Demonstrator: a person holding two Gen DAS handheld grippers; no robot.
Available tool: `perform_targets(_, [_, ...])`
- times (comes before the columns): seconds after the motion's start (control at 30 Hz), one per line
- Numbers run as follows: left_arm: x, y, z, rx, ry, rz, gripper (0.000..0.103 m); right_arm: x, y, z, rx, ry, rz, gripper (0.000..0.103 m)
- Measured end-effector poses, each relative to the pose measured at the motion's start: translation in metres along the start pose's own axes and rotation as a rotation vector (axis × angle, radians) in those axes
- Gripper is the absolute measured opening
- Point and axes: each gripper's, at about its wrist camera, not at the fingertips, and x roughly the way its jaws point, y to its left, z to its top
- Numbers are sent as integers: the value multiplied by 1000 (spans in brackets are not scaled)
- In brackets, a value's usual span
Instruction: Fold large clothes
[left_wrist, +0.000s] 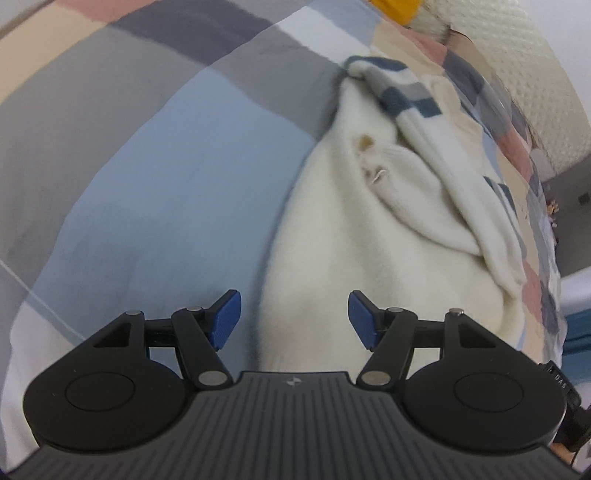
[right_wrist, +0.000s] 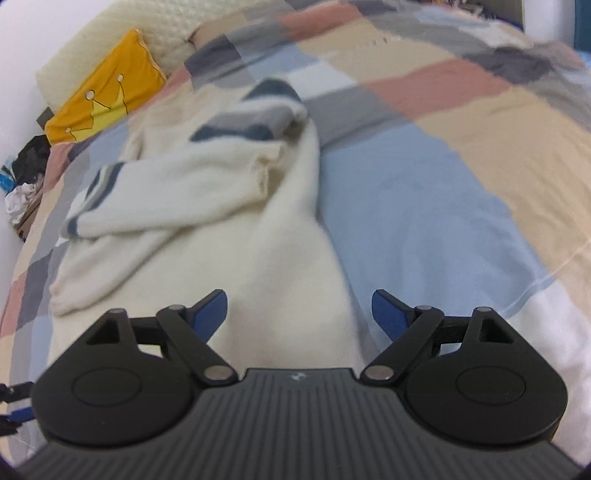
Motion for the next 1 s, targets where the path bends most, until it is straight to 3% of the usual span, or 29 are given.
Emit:
perform_targets(0.13, [0,3,0,-27,-1,-46,70,6,-16,1,114,52,12,87])
perform_targets(0.23, [8,6,1,-74,25,-12,69,10,-25,0,184,99,60,87])
perform_targets(0.4, [14,14,4,-121,36,-41,69,16,-37,-4,307,175,135,87])
perform_targets(0.63, [21,17,6,-138,53,-60,69,13,-28,-12,285,237,151,87])
perform_targets(1.0, [29,2,4,-44,76,-42,69,-3,-18,-18,221,309,213,51])
